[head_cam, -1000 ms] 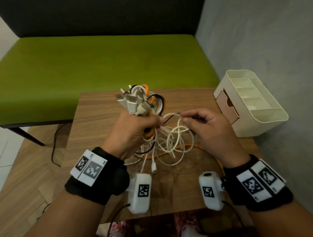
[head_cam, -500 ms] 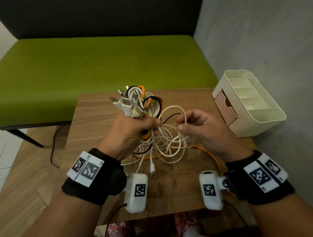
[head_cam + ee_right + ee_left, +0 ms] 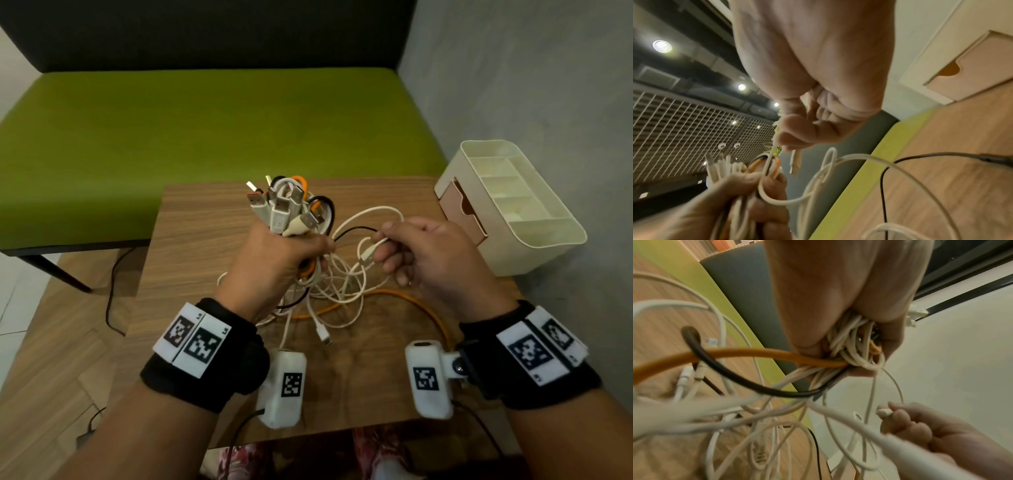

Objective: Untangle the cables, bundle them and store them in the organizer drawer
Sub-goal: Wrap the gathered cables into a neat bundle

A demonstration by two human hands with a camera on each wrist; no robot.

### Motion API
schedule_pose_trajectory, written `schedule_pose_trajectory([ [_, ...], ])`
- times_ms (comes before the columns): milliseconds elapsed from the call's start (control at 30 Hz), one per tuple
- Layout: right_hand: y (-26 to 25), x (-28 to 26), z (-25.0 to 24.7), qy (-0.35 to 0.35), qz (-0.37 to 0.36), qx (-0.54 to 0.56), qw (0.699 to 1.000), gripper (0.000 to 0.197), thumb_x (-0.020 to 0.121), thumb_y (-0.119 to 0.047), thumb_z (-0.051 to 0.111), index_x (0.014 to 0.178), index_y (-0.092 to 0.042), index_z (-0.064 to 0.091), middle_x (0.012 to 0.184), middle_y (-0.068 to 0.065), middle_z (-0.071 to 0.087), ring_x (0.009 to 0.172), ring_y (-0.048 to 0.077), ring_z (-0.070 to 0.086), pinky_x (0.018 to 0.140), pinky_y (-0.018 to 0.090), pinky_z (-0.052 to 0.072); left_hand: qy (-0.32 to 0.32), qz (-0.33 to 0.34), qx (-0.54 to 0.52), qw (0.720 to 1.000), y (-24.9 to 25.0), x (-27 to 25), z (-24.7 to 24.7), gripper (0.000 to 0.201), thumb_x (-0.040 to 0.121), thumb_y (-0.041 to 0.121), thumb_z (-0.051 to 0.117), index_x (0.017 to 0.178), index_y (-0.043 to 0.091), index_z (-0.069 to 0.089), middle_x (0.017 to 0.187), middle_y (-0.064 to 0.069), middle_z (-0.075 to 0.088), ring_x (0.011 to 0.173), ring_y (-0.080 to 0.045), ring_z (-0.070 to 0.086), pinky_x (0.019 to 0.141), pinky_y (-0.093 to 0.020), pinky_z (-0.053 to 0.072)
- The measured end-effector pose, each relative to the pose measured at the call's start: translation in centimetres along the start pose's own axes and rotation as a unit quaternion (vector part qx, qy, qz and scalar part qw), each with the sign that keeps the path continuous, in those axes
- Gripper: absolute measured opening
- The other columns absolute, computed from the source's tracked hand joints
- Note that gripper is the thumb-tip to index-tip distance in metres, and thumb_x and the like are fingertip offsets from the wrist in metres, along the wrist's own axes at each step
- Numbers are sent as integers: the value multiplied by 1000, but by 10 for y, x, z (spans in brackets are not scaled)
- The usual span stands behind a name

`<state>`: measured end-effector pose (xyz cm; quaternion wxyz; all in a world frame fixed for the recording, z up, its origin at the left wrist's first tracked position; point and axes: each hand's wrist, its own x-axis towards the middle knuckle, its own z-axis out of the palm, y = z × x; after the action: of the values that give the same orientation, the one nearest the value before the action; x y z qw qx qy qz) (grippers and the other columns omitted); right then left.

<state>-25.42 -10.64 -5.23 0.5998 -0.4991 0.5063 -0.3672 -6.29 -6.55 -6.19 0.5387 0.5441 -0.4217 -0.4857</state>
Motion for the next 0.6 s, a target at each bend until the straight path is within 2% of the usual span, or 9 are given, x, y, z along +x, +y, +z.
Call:
schedule_pose_trajectory([
  [100, -3, 1, -4, 9, -10, 96, 995, 13, 96, -8, 55, 89, -5, 66, 61, 4, 65, 47, 8, 55, 39, 17, 39, 38, 2, -28, 999, -1, 3, -2, 19, 70, 3, 72, 80, -10, 62, 59, -11, 63, 54, -22, 61, 56, -30, 47],
  [200, -5, 8, -13, 64, -57, 130, 988, 12, 94, -1, 58, 99, -9, 65, 70, 4, 67, 59, 10, 61, 50, 18, 47, 69, -3, -58, 996, 1, 5, -6, 5, 67, 7, 69, 69, 4, 66, 64, -15, 63, 53, -23, 60, 58, -32, 47],
  [300, 6, 18, -24, 126, -20, 34, 991, 40, 92, -3, 64, 131, -10, 55, 87, 6, 71, 77, 17, 72, 66, 28, 57, 93, -6, -91, 991, 1, 7, -9, 7, 66, 5, 69, 70, 3, 64, 65, -15, 61, 52, -22, 59, 56, -32, 47],
  [367, 12, 19, -29, 125, 20, -107, 986, 68, 91, -11, 67, 151, -17, 34, 86, 4, 72, 82, 20, 73, 77, 37, 58, 104, -10, -104, 989, 0, 9, -11, 9, 65, 5, 69, 70, 3, 62, 65, -14, 60, 52, -21, 59, 56, -31, 46],
  [400, 13, 17, -30, 126, 11, -202, 971, 71, 90, -14, 65, 153, -19, 31, 83, 2, 71, 83, 19, 72, 81, 37, 56, 104, -10, -108, 989, 0, 9, -11, 8, 65, 5, 69, 68, 4, 62, 64, -14, 59, 52, -22, 58, 56, -31, 45],
  [467, 13, 11, -28, 160, -64, -365, 915, 60, 89, -17, 60, 146, -18, 42, 85, -3, 65, 85, 16, 63, 81, 32, 48, 100, -6, -109, 989, 0, 9, -10, 6, 65, 6, 69, 66, 5, 63, 64, -13, 59, 52, -22, 58, 57, -31, 45],
  [500, 11, 8, -25, 183, -125, -396, 891, 52, 87, -16, 60, 138, -17, 50, 87, -2, 60, 84, 16, 58, 79, 34, 47, 97, -5, -110, 989, 0, 9, -9, 5, 65, 6, 69, 65, 6, 64, 63, -13, 59, 52, -22, 58, 57, -31, 45],
  [567, 5, 0, -16, 170, -242, -376, 878, 40, 83, -10, 63, 122, -19, 60, 86, 0, 54, 77, 17, 53, 73, 41, 50, 87, -8, -117, 989, 0, 8, -9, 6, 66, 7, 68, 61, 10, 66, 62, -12, 60, 53, -23, 57, 58, -32, 44],
  [600, 5, -3, -11, 115, -275, -351, 887, 39, 83, -8, 65, 119, -21, 61, 87, -1, 54, 76, 16, 53, 71, 40, 51, 80, -12, -124, 989, 0, 7, -8, 6, 66, 7, 68, 61, 11, 66, 62, -11, 60, 54, -23, 56, 57, -31, 44],
])
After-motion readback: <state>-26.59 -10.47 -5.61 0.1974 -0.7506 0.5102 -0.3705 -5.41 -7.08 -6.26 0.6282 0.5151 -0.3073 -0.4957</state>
